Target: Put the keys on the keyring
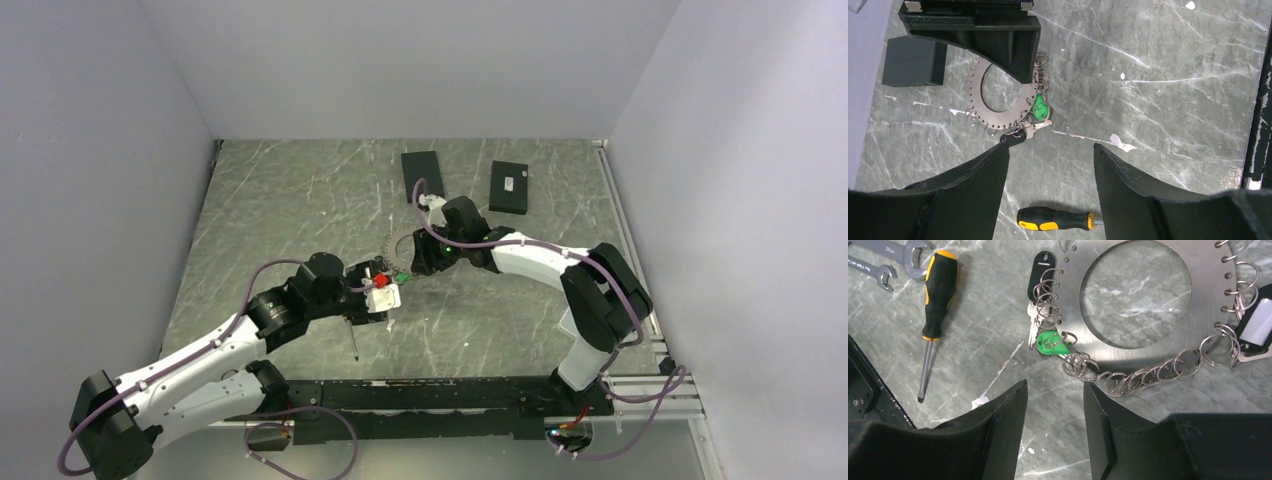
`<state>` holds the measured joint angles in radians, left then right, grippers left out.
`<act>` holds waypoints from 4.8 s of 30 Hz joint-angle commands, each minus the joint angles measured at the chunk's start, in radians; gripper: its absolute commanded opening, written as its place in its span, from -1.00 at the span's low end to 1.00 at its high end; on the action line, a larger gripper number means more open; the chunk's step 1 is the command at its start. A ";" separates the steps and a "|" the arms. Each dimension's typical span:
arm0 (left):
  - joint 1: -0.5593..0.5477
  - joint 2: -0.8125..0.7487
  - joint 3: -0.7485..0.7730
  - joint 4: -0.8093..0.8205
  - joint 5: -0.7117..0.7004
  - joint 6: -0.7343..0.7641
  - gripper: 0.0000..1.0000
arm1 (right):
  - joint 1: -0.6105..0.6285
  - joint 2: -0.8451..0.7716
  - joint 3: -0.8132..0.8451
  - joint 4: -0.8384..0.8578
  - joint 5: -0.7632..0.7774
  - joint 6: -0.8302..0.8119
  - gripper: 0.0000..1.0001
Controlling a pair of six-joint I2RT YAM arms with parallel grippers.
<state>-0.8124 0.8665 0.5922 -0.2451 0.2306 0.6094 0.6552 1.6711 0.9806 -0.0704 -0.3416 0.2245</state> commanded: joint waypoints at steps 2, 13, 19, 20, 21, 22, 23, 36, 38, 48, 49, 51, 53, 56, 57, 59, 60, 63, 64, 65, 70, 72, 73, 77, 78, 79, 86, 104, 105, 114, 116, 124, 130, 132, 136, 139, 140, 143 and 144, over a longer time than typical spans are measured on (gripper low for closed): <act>-0.003 -0.009 -0.007 0.028 0.025 0.012 0.34 | -0.016 0.056 0.066 0.017 -0.043 -0.027 -0.04; -0.004 -0.012 -0.018 0.038 0.018 0.008 0.34 | -0.026 0.080 0.060 -0.035 0.004 -0.050 -0.07; -0.004 -0.008 -0.017 0.036 0.021 0.003 0.33 | -0.026 0.108 0.068 -0.050 -0.003 -0.055 -0.06; -0.004 -0.007 -0.017 0.036 0.021 0.003 0.33 | -0.026 0.111 0.069 -0.051 -0.002 -0.056 -0.06; -0.004 -0.006 -0.016 0.035 0.021 0.001 0.33 | -0.027 0.114 0.068 -0.051 0.002 -0.056 -0.06; -0.004 -0.006 -0.017 0.035 0.021 0.001 0.33 | -0.026 0.114 0.069 -0.055 0.005 -0.058 -0.06; -0.004 -0.007 -0.017 0.035 0.022 0.001 0.33 | -0.027 0.115 0.070 -0.059 0.007 -0.060 -0.06; -0.004 -0.007 -0.016 0.035 0.027 -0.004 0.31 | -0.018 0.151 0.086 -0.083 0.026 -0.096 -0.13; -0.003 -0.007 -0.016 0.035 0.027 -0.008 0.31 | -0.014 0.153 0.087 -0.082 0.036 -0.101 -0.16; -0.004 -0.006 -0.014 0.035 0.037 -0.018 0.29 | -0.003 0.128 0.101 -0.080 0.045 -0.115 -0.32; -0.003 -0.005 -0.014 0.034 0.038 -0.019 0.29 | 0.003 0.126 0.101 -0.078 0.044 -0.119 -0.32; -0.004 -0.005 -0.011 0.032 0.038 -0.020 0.29 | 0.012 0.131 0.105 -0.080 0.045 -0.124 -0.32; -0.004 -0.004 -0.011 0.032 0.036 -0.020 0.28 | 0.016 0.148 0.109 -0.088 0.048 -0.126 -0.33; -0.004 -0.009 -0.012 0.033 0.036 -0.023 0.28 | 0.017 0.159 0.108 -0.094 0.058 -0.128 -0.36; -0.004 -0.009 -0.014 0.033 0.036 -0.023 0.28 | 0.018 0.159 0.106 -0.094 0.064 -0.128 -0.36; -0.003 -0.009 -0.012 0.033 0.036 -0.023 0.28 | 0.020 0.158 0.104 -0.095 0.075 -0.129 -0.41; -0.004 -0.008 -0.012 0.033 0.036 -0.023 0.28 | 0.020 0.157 0.104 -0.095 0.081 -0.130 -0.44; -0.004 -0.007 -0.011 0.032 0.039 -0.025 0.28 | 0.020 0.157 0.104 -0.093 0.093 -0.132 -0.48; -0.004 -0.007 -0.010 0.032 0.039 -0.026 0.27 | 0.020 0.159 0.104 -0.091 0.098 -0.131 -0.47; -0.004 -0.007 -0.011 0.031 0.039 -0.026 0.27 | 0.020 0.161 0.104 -0.089 0.100 -0.132 -0.48; -0.003 -0.011 -0.011 0.032 0.042 -0.030 0.26 | 0.021 0.165 0.105 -0.078 0.094 -0.140 -0.98; -0.004 -0.011 -0.009 0.031 0.046 -0.033 0.25 | 0.025 0.150 0.099 -0.072 0.083 -0.156 -1.00; -0.004 -0.011 -0.006 0.029 0.046 -0.033 0.24 | 0.027 0.135 0.093 -0.068 0.073 -0.167 -1.00; -0.004 -0.009 0.001 0.021 0.043 -0.042 0.21 | 0.031 0.060 0.065 -0.052 0.021 -0.201 -1.00; -0.003 -0.010 0.004 0.019 0.047 -0.043 0.20 | 0.032 0.037 0.055 -0.045 0.009 -0.203 -1.00; -0.003 -0.012 0.004 0.017 0.054 -0.044 0.20 | 0.031 0.015 0.047 -0.040 -0.002 -0.208 -1.00; -0.002 -0.050 0.005 0.015 0.096 -0.050 0.15 | 0.027 -0.146 0.024 -0.018 -0.123 -0.189 -1.00; 0.000 -0.143 0.132 -0.080 0.222 -0.011 0.09 | 0.012 -0.357 0.037 -0.065 -0.652 -0.315 -1.00; 0.000 -0.142 0.141 -0.092 0.222 -0.005 0.09 | 0.012 -0.365 0.037 -0.070 -0.653 -0.321 -1.00; -0.001 -0.173 0.178 -0.083 0.252 -0.032 -0.04 | 0.024 -0.440 0.023 -0.083 -0.778 -0.379 -1.00; 0.000 -0.182 0.180 -0.075 0.276 -0.030 -0.07 | 0.036 -0.449 0.039 -0.113 -0.807 -0.402 -1.00; -0.001 -0.195 0.165 -0.005 0.334 -0.054 -0.15 | 0.079 -0.479 0.065 -0.159 -0.843 -0.435 -1.00; 0.000 -0.164 0.166 0.032 0.414 -0.101 -0.21 | 0.094 -0.479 0.070 -0.159 -0.867 -0.436 -1.00; -0.001 -0.147 0.170 0.020 0.463 -0.115 -0.22 | 0.100 -0.484 0.072 -0.152 -0.873 -0.431 -1.00; -0.001 -0.115 0.175 -0.003 0.501 -0.131 -0.25 | 0.103 -0.498 0.071 -0.142 -0.887 -0.428 -1.00; 0.000 -0.106 0.168 0.010 0.508 -0.142 -0.26 | 0.105 -0.508 0.069 -0.131 -0.897 -0.421 -1.00; 0.000 -0.104 0.165 0.018 0.510 -0.143 -0.27 | 0.107 -0.510 0.069 -0.128 -0.898 -0.420 -1.00; -0.001 -0.093 0.160 0.044 0.518 -0.150 -0.29 | 0.107 -0.511 0.069 -0.125 -0.905 -0.420 -1.00; 0.001 -0.091 0.158 0.055 0.523 -0.152 -0.29 | 0.107 -0.510 0.071 -0.128 -0.907 -0.423 -1.00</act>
<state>-0.8124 0.7670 0.7353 -0.2481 0.6968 0.4824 0.7563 1.1889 1.0012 -0.2535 -1.1885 -0.1761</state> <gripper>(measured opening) 0.360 0.009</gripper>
